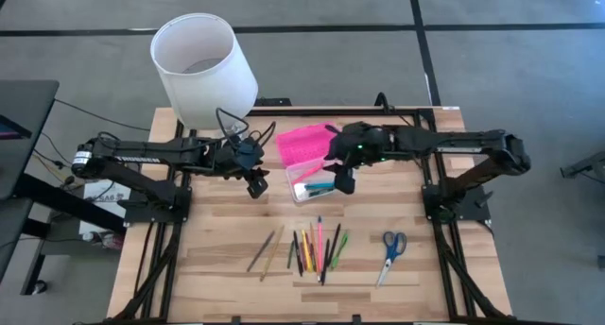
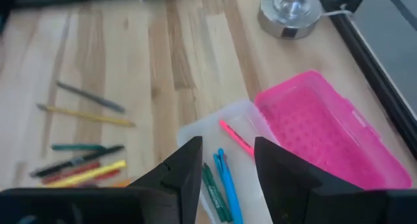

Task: Pick & place school supplies into a supply box
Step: Put the gray pen into the pink supply box

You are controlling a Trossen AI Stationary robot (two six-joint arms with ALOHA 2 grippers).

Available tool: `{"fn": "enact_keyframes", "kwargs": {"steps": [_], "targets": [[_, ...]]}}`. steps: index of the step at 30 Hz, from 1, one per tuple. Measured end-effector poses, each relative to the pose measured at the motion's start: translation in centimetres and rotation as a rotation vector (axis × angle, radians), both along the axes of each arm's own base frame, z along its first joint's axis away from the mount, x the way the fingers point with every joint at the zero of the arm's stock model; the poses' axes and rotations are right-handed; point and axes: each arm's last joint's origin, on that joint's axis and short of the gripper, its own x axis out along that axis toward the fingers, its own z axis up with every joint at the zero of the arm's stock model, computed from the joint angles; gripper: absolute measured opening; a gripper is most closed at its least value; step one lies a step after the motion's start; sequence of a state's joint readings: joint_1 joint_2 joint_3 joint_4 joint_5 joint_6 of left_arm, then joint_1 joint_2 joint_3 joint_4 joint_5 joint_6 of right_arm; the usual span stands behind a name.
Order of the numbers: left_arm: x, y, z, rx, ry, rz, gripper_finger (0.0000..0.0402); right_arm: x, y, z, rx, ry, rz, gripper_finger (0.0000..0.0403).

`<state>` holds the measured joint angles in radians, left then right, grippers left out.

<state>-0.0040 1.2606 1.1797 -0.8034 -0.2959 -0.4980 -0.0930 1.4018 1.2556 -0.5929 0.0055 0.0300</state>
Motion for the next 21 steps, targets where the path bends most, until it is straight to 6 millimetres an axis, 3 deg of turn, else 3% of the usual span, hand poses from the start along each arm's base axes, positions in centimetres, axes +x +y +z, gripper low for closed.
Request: {"fn": "enact_keyframes", "kwargs": {"steps": [10,15,21], "targets": [[0.1,0.0,0.1,-0.025,-0.033,0.053,0.0174,-2.3,1.6,2.2,0.03,-0.061,0.025,0.0134],[0.1,0.0,0.1,-0.101,-0.068,0.135,0.0174,-2.8,2.6,2.2,0.041,-0.032,0.049,0.0133],[0.1,-0.5,0.0,-0.168,-0.051,0.066,0.0174,-3.9,3.4,2.2,0.033,0.026,0.093,0.0134]]}}
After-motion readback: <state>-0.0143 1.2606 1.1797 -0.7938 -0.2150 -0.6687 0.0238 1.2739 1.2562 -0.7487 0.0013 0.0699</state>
